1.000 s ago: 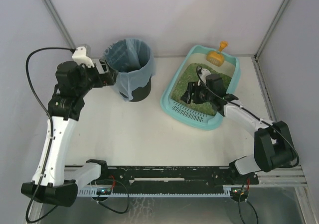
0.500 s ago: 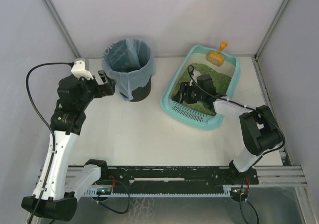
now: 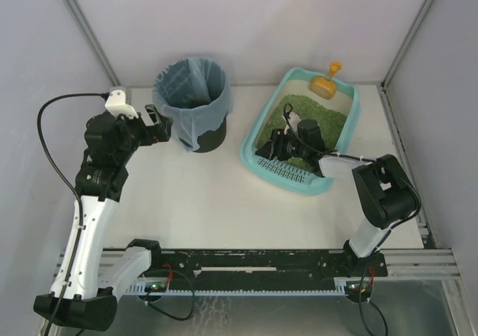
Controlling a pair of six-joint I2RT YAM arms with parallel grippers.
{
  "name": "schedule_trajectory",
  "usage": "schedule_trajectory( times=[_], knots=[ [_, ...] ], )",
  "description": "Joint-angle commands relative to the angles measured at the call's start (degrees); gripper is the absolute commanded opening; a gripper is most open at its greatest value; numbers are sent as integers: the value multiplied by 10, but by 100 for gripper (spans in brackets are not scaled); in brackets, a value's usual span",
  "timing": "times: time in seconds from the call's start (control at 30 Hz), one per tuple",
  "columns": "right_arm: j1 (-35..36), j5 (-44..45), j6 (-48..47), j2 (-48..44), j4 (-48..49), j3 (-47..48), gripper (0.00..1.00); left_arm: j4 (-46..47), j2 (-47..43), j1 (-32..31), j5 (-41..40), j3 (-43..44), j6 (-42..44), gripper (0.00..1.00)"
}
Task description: Clean the litter box
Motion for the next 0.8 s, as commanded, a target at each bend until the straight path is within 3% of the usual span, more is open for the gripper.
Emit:
schedule_trajectory(
  times=[0.0, 0.47, 0.77],
  knots=[
    [19, -26, -6, 2, 16, -41, 52, 22, -1, 6, 16, -8, -3, 97],
    [78, -20, 50, -45, 151, -212, 49, 20, 3, 12, 26, -10, -7, 97],
    [177, 22, 73, -81, 165, -262, 49, 19, 2, 13, 25, -11, -8, 97]
  ],
)
